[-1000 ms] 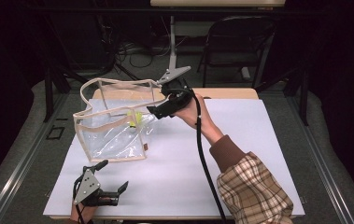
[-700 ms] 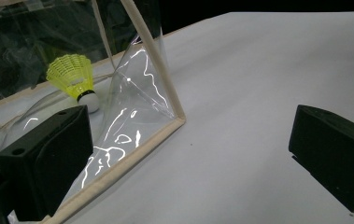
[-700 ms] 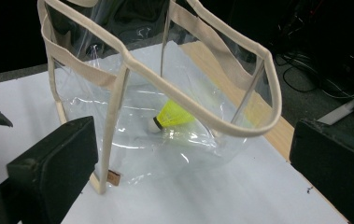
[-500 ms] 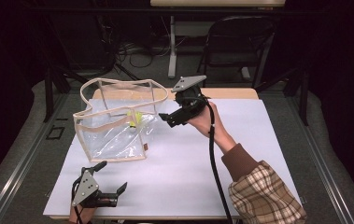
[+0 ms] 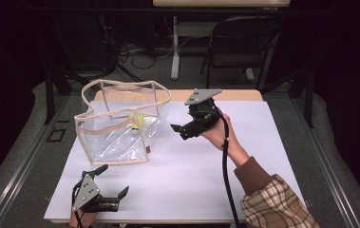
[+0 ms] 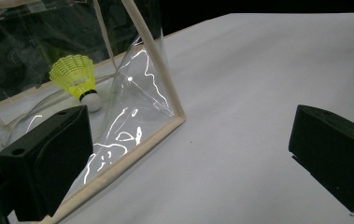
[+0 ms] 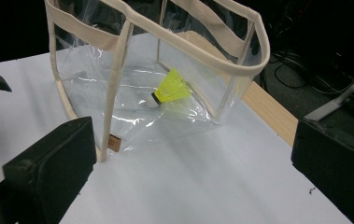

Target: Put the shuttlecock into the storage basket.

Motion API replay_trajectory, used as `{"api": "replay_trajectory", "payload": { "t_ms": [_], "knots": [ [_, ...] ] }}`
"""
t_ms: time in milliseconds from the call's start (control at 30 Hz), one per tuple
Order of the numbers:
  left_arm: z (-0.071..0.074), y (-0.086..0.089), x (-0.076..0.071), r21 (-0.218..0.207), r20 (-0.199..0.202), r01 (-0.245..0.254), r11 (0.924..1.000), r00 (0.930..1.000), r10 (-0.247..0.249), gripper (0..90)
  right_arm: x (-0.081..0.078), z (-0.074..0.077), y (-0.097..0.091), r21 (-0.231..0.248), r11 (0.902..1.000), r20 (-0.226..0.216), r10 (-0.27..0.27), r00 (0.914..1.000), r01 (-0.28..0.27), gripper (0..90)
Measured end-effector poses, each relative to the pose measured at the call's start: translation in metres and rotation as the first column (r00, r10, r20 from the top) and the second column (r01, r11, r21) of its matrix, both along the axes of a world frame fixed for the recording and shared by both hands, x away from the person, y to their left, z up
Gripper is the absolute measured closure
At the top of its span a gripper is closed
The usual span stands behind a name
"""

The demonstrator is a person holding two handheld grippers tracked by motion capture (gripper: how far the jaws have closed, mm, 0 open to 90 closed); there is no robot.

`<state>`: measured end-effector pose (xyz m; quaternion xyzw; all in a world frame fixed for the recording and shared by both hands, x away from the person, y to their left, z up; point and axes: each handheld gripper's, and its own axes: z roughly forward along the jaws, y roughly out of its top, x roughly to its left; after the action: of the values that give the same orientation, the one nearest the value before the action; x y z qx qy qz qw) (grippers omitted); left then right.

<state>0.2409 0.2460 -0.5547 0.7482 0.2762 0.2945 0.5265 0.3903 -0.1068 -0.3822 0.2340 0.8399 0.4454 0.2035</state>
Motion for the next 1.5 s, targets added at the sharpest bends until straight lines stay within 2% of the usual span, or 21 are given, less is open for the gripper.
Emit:
{"api": "replay_trajectory", "payload": {
  "t_ms": [267,600,1000,1200,1500],
  "knots": [
    [0.0,0.0,0.0,0.004,-0.003,0.0,1.0,1.0,0.0,0.0,-0.024,-0.007,-0.021,0.025,0.9997,0.026,-0.007,0.9996,0.006,0.0],
    [0.0,0.0,0.0,0.002,-0.001,-0.001,1.0,1.0,0.001,0.0,-0.047,-0.016,-0.035,0.04,0.9991,0.048,-0.015,0.9987,0.013,0.0],
    [0.0,0.0,0.0,0.004,0.001,-0.001,1.0,1.0,0.001,0.0,-0.069,-0.029,-0.057,0.047,0.9971,0.066,-0.063,0.9958,0.06,0.0],
    [0.0,0.0,0.0,0.003,-0.001,-0.001,1.0,1.0,0.001,0.0,-0.079,-0.037,-0.07,0.076,0.9937,0.08,-0.089,0.9928,0.083,0.0],
    [0.0,0.0,0.0,0.003,-0.002,-0.002,1.0,1.0,0.002,0.0,-0.093,-0.05,-0.082,0.085,0.9913,0.082,-0.107,0.9909,0.1,0.0]
  ]
}}
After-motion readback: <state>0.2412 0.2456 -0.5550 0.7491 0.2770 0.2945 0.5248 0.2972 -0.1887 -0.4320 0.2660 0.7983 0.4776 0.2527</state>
